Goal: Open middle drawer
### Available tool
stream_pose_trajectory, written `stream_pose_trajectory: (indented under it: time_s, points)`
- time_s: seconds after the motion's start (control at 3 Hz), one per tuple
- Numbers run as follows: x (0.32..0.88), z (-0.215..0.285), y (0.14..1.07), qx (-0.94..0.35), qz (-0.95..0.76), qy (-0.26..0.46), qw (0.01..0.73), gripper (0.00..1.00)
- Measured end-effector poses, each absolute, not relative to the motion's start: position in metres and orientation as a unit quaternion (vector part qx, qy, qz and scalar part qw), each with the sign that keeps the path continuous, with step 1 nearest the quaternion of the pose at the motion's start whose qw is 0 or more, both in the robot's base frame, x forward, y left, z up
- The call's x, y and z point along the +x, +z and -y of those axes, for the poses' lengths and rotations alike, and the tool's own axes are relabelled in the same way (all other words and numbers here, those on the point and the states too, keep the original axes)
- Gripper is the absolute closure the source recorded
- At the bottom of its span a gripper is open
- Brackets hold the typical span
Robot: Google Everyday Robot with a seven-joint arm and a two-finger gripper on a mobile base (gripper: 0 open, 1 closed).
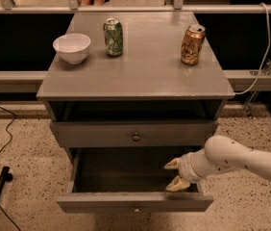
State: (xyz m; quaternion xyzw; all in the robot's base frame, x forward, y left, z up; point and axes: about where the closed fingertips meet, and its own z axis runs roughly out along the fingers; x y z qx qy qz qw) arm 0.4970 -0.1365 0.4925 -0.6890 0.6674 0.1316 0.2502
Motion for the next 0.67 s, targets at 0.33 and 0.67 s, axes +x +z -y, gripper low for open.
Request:
stream_pose_trajectory:
  time_s: [0.33, 0.67]
  points:
    - [0.513, 0.142, 0.48, -0.681, -0.672, 0.14, 0.255, 0.63]
    - [0.522, 0.145, 0.453, -0.677, -0.668, 0.163, 0.262, 0.86]
